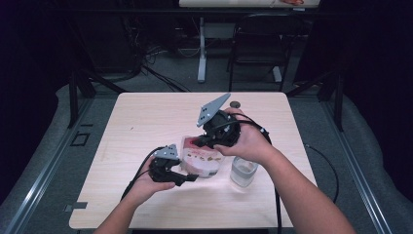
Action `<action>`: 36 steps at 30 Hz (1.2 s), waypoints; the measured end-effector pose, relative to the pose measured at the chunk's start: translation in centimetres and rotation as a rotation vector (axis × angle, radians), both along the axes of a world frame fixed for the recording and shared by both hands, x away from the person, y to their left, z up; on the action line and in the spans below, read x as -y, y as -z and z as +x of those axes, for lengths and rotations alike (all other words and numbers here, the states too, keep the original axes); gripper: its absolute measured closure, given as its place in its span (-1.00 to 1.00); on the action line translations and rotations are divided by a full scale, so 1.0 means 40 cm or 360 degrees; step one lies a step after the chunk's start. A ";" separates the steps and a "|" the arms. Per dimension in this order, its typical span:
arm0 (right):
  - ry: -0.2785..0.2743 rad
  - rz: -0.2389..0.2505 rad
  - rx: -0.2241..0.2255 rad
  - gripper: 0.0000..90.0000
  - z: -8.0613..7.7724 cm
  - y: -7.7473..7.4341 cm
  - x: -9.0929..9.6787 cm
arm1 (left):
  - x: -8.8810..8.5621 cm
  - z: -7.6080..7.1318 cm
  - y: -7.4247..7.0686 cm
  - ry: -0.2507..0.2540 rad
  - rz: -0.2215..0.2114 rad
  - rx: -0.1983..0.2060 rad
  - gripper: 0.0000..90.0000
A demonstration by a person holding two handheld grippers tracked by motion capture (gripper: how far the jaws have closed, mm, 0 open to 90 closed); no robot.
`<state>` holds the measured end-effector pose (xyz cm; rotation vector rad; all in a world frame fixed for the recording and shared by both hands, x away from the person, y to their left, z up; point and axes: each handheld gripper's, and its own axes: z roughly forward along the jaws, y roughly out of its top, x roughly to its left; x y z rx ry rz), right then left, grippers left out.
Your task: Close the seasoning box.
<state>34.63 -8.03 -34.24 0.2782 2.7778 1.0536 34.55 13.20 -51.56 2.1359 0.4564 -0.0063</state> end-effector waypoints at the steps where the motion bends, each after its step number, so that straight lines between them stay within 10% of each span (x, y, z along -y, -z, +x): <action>1: 0.0000 0.0002 0.0001 1.00 0.000 0.000 0.000 | -0.001 0.000 0.002 0.0000 -0.0002 0.0009 -0.02; 36: 0.0014 0.0051 -0.0041 0.92 0.004 0.010 0.041 | -0.012 -0.009 -0.023 0.0074 0.0132 0.0000 0.50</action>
